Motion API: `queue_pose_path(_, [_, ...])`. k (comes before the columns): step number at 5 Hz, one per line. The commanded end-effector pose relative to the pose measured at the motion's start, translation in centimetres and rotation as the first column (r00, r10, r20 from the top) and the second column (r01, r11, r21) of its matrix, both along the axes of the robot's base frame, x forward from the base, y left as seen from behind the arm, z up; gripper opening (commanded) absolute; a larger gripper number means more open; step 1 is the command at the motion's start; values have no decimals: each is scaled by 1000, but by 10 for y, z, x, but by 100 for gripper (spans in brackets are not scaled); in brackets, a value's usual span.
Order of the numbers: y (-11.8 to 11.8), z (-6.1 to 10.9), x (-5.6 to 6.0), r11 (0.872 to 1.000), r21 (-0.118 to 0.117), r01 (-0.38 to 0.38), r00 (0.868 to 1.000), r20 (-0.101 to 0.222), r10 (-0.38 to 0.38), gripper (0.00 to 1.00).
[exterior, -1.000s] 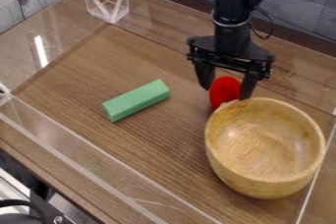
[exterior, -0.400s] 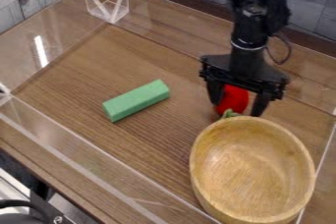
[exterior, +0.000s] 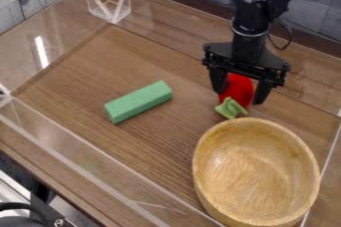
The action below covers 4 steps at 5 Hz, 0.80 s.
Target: Move the red fruit to the left
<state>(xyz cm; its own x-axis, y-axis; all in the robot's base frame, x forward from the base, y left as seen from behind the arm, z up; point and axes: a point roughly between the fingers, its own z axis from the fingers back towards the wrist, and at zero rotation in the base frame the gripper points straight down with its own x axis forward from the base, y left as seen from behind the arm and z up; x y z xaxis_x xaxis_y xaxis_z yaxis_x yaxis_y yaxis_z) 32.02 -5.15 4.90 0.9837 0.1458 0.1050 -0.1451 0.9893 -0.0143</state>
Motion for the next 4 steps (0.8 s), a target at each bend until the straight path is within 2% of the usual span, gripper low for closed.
queue_pose_path(1, [4,17,21,1000,4,-2,998,62,2,0])
queue_pose_path(3, [27,20,22,996,22,88,993,76,-90,0])
queue_pose_path(4, [24,13,17,992,26,123,990,74,-124,0])
